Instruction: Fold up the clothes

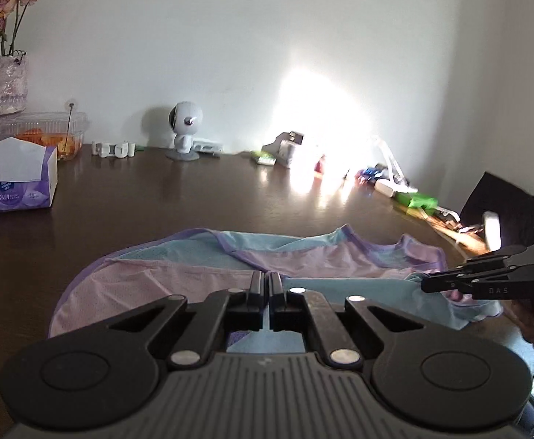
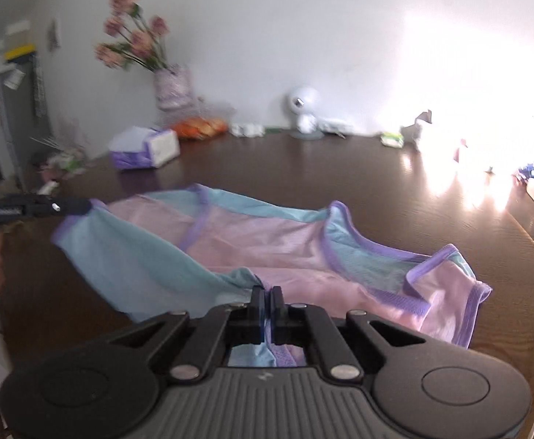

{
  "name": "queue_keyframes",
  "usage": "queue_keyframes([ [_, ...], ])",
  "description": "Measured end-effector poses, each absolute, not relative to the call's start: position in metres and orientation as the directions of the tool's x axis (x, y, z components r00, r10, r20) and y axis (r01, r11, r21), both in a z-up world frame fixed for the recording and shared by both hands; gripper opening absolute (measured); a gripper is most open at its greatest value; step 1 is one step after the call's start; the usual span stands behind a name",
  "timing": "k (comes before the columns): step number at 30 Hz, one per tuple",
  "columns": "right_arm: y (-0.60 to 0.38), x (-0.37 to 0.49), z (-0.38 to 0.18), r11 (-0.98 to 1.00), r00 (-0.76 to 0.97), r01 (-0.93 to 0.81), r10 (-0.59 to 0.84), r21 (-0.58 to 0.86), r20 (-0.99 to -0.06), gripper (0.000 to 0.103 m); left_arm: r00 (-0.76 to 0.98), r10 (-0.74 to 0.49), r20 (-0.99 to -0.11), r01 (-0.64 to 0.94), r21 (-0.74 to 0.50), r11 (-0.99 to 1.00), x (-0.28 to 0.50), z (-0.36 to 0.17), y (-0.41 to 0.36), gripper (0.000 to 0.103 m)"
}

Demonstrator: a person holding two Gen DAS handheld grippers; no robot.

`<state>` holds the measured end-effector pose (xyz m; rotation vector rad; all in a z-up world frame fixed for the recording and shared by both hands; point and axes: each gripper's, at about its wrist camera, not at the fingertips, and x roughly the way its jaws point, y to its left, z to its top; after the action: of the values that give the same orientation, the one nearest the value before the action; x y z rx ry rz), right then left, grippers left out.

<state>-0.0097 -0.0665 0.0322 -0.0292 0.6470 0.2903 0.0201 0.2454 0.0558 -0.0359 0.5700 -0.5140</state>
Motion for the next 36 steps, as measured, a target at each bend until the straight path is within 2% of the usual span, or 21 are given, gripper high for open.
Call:
queue_keyframes([
  [2,-0.072,-0.005,0.034,0.968,0.763,-0.251,0.215,0.027,-0.61,0.01,0.721,-0.438,-0.537,0.428,-0.152,0.891,0.014,0.05,0.253,0.018],
  [3,-0.082,-0.017,0.04,0.97,0.783,-0.245,0.203,0.01,-0.588,0.019,0.721,-0.42,-0.551,0.414,-0.143,0.899,0.011,0.047,0.257,0.036],
  [4,-0.095,-0.031,0.044,0.971,0.804,-0.239,0.199,0.002,-0.561,0.038,0.73,-0.411,-0.546,0.395,-0.152,0.906,0.003,0.044,0.267,0.049],
  [6,-0.127,-0.063,0.049,0.963,0.813,-0.27,0.239,0.019,-0.53,0.056,0.741,-0.396,-0.542,0.353,-0.188,0.917,-0.01,0.038,0.287,0.05],
  [8,-0.148,-0.082,0.043,0.956,0.776,-0.289,0.259,0.04,-0.575,0.06,0.744,-0.386,-0.546,0.319,-0.218,0.923,-0.014,0.03,0.301,0.05],
  [10,-0.152,-0.086,0.03,0.967,0.756,-0.255,0.212,0.02,-0.62,0.056,0.741,-0.375,-0.557,0.297,-0.228,0.927,-0.012,0.023,0.304,0.05],
  [11,-0.151,-0.084,0.025,0.969,0.743,-0.247,0.198,0.013,-0.639,0.049,0.739,-0.367,-0.565,0.295,-0.218,0.93,-0.01,0.022,0.303,0.048],
  [12,-0.149,-0.081,0.019,0.97,0.728,-0.244,0.19,0.01,-0.659,0.015,0.737,-0.359,-0.573,0.294,-0.206,0.933,-0.009,0.021,0.301,0.045],
  [13,-0.15,-0.078,0.017,0.97,0.718,-0.241,0.193,0.022,-0.669,0.003,0.735,-0.35,-0.581,0.293,-0.194,0.936,-0.008,0.02,0.299,0.044],
  [14,-0.153,-0.074,0.019,0.974,0.725,-0.222,0.194,0.044,-0.661,0.001,0.733,-0.342,-0.588,0.292,-0.182,0.939,-0.007,0.019,0.297,0.043],
  [17,-0.171,-0.055,0.031,0.987,0.76,-0.131,0.16,0.094,-0.63,0.001,0.736,-0.332,-0.591,0.295,-0.162,0.942,-0.008,0.017,0.295,0.042],
  [21,-0.185,-0.03,0.028,0.997,0.763,-0.032,0.071,0.072,-0.643,0.017,0.743,-0.331,-0.582,0.278,-0.181,0.943,-0.009,0.016,0.299,0.042],
  [24,-0.19,-0.052,0.028,0.99,0.775,-0.106,0.141,0.093,-0.616,0.053,0.748,-0.344,-0.567,0.274,-0.208,0.939,-0.013,0.018,0.305,0.043],
  [25,-0.192,-0.06,0.028,0.986,0.779,-0.128,0.168,0.11,-0.605,0.055,0.748,-0.355,-0.56,0.28,-0.219,0.935,-0.014,0.019,0.306,0.044],
  [27,-0.193,-0.065,0.021,0.978,0.761,-0.145,0.207,0.149,-0.615,0.055,0.742,-0.359,-0.567,0.289,-0.214,0.933,-0.013,0.018,0.304,0.045],
  [28,-0.192,-0.062,0.017,0.977,0.748,-0.14,0.211,0.161,-0.629,0.046,0.738,-0.36,-0.571,0.293,-0.21,0.933,-0.012,0.018,0.302,0.044],
  [29,-0.191,-0.058,0.011,0.977,0.734,-0.13,0.21,0.17,-0.646,0.033,0.732,-0.365,-0.576,0.304,-0.204,0.931,-0.01,0.017,0.3,0.043],
  [30,-0.191,-0.051,0.007,0.974,0.731,-0.123,0.218,0.189,-0.647,0.005,0.73,-0.364,-0.579,0.307,-0.198,0.931,-0.009,0.017,0.298,0.036],
  [31,-0.192,-0.046,0.005,0.972,0.736,-0.104,0.218,0.21,-0.641,0.005,0.729,-0.363,-0.581,0.31,-0.192,0.931,-0.008,0.016,0.297,0.025],
  [32,-0.194,-0.042,0.005,0.97,0.742,-0.081,0.213,0.23,-0.636,0.005,0.727,-0.361,-0.584,0.312,-0.187,0.931,-0.007,0.016,0.296,0.021],
  [36,-0.209,-0.035,0.014,0.963,0.756,0.035,0.151,0.269,-0.637,0.007,0.731,-0.348,-0.586,0.289,-0.196,0.937,-0.008,0.015,0.301,0.017],
])
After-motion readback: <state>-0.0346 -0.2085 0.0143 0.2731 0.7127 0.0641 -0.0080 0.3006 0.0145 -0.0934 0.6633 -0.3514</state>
